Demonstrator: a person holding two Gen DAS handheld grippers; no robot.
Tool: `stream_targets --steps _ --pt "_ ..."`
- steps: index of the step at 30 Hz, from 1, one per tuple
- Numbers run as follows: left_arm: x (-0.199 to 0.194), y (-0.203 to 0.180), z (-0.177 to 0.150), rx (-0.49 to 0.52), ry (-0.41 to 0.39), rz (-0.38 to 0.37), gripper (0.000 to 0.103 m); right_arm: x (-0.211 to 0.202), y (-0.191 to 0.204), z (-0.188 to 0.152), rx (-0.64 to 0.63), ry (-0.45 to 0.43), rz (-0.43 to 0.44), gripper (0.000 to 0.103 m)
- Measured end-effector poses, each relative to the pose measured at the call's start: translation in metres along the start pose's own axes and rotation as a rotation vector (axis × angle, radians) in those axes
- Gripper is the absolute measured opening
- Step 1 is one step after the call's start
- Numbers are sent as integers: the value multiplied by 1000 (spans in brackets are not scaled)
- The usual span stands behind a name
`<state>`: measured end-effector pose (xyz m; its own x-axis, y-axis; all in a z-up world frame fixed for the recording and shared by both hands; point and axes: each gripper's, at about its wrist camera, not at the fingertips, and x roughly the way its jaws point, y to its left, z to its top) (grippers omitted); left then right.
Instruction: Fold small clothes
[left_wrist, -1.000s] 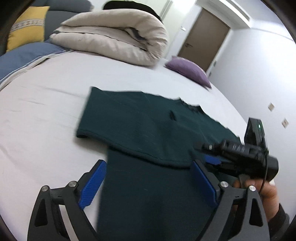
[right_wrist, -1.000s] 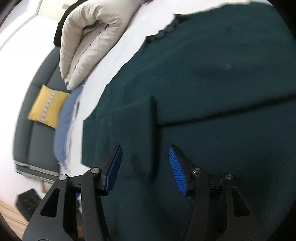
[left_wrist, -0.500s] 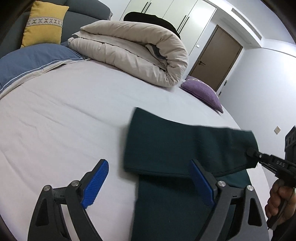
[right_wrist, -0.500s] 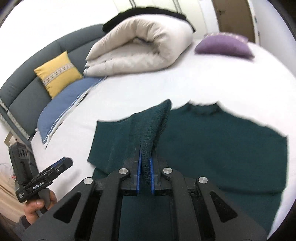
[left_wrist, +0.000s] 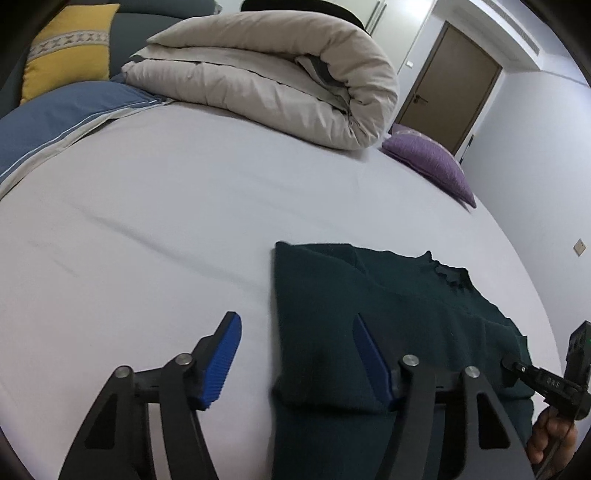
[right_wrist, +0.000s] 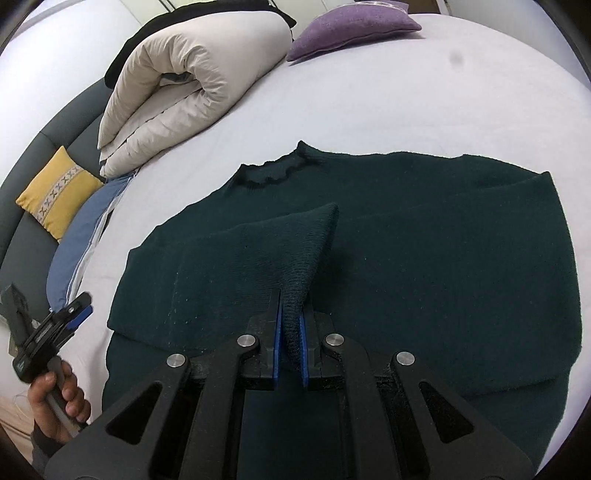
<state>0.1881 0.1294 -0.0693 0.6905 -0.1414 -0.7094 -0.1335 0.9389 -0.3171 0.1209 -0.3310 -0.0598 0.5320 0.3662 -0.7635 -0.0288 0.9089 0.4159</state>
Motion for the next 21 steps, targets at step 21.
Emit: stream_targets --steps 21 --pt "66 -13 19 160 58 87 38 13 -34 -21 85 16 -5 6"
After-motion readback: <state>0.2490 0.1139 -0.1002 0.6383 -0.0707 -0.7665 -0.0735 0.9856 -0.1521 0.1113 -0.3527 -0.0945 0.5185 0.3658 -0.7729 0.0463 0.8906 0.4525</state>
